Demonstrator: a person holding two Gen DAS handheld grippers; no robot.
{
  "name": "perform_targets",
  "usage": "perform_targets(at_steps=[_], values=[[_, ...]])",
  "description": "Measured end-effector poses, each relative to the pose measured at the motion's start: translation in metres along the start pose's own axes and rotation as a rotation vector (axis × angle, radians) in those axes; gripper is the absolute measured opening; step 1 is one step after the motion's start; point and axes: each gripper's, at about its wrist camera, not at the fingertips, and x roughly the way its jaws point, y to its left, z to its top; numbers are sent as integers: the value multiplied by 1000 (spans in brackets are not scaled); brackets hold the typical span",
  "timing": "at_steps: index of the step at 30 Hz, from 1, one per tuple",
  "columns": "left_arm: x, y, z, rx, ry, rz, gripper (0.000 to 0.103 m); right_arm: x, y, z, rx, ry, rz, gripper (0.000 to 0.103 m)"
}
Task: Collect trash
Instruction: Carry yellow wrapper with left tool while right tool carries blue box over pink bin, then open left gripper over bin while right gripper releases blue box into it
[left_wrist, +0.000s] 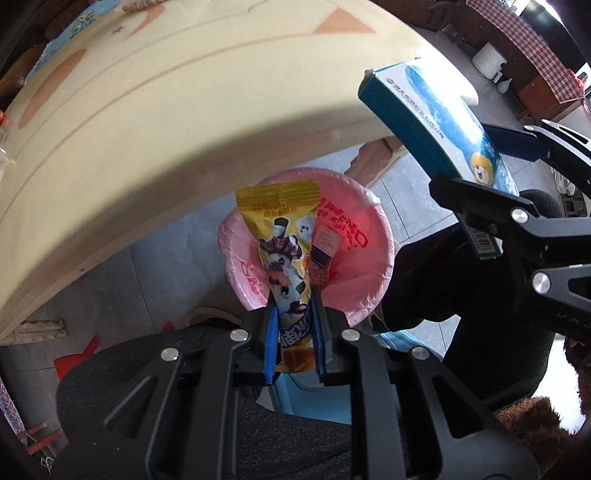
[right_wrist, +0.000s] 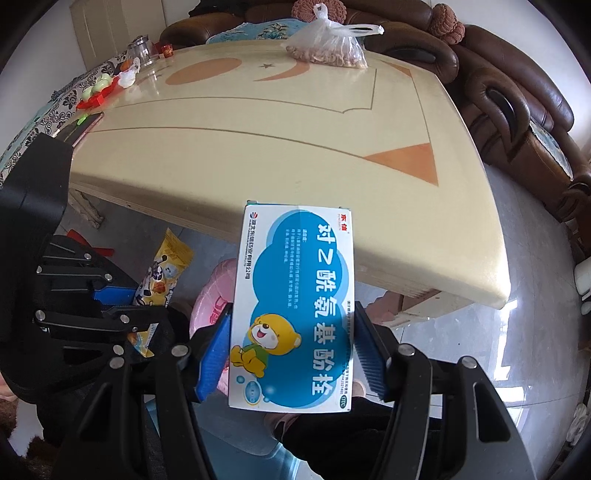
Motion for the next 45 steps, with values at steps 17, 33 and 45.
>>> perform_targets(at_steps=[17,33,45], values=[[83,-10,-7,-36,120,-88,17,81,-6,-42,98,125,41,60],[165,8,-2,-175,268,-98,16,167,-24,-53,188,268,99,60],[195,12,15,-230,337,-119,16,202,-34,-60,217,342,116,60]])
